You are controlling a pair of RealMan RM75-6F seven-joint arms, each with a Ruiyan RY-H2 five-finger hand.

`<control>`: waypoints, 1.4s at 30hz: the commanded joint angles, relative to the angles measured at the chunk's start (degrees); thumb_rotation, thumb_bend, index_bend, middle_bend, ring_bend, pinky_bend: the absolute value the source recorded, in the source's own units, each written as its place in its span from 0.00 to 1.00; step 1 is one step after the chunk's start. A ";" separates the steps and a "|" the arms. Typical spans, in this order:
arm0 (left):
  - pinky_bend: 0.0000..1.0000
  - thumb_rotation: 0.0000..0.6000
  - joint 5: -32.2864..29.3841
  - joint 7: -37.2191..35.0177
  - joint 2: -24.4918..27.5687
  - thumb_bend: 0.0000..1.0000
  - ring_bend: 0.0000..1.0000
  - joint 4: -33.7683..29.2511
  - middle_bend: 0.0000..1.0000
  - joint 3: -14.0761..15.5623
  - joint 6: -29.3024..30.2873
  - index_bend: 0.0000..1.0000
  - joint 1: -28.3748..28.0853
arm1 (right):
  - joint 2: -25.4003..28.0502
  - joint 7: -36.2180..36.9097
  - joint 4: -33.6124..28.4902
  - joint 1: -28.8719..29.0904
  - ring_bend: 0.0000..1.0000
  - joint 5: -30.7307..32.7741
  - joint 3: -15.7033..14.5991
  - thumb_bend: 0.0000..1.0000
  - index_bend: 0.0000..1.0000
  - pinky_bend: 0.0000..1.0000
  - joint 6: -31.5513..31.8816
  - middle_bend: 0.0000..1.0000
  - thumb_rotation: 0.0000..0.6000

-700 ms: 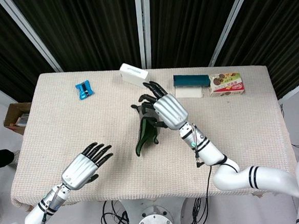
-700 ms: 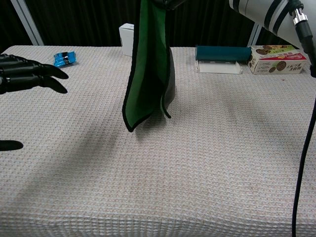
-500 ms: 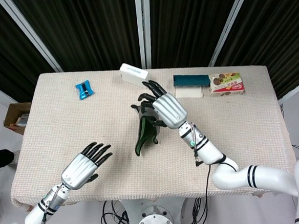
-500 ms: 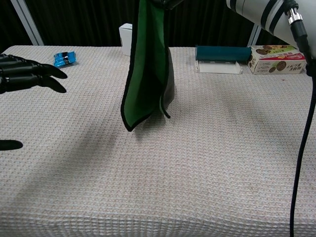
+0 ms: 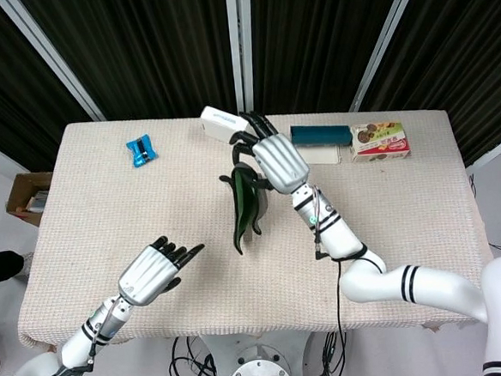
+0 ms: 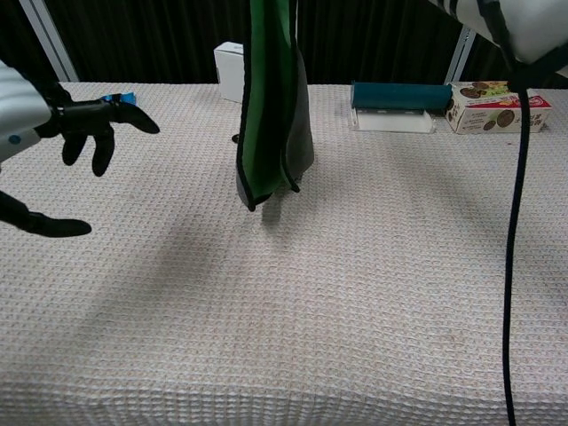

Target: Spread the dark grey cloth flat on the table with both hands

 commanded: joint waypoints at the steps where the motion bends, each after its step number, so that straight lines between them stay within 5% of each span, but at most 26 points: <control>1: 0.64 1.00 2.00 2.87 -2.92 0.03 0.66 3.02 0.58 -1.25 -0.24 0.21 -2.21 | -1.04 -0.60 1.52 1.31 0.00 1.20 0.75 0.57 0.77 0.00 -0.81 0.30 1.00; 5: 0.78 1.00 2.21 6.50 -5.79 0.04 0.73 5.34 0.63 -2.98 -0.71 0.20 -4.02 | -1.95 -0.79 2.87 2.25 0.00 1.97 0.84 0.57 0.77 0.00 -1.28 0.30 1.00; 11: 0.86 1.00 0.79 12.10 -8.73 0.09 0.80 7.15 0.70 -5.27 -2.77 0.20 -6.38 | -2.79 -0.57 4.05 2.83 0.00 2.33 0.45 0.57 0.77 0.00 -1.42 0.30 1.00; 17: 0.87 1.00 -2.27 17.75 -9.79 0.12 0.81 7.09 0.70 -5.89 -6.73 0.20 -7.57 | -2.64 0.28 3.86 2.77 0.00 1.80 0.08 0.57 0.77 0.00 -1.13 0.30 1.00; 27: 0.87 1.00 -3.38 17.34 -13.31 0.17 0.80 10.59 0.64 -5.10 -5.64 0.29 -8.90 | -2.38 1.50 3.55 2.39 0.00 1.52 -0.43 0.57 0.77 0.00 -0.72 0.30 1.00; 36: 0.87 1.00 -3.34 13.78 -17.43 0.40 0.80 15.88 0.65 -3.88 -3.28 0.59 -9.94 | -1.74 2.73 2.90 1.09 0.00 1.64 -0.89 0.57 0.77 0.00 0.25 0.30 1.00; 42: 0.87 1.00 -3.80 7.92 -18.99 0.46 0.80 17.92 0.66 -3.15 0.24 0.68 -9.53 | -0.52 4.75 0.49 -1.61 0.00 1.94 -1.76 0.57 0.77 0.00 1.68 0.30 1.00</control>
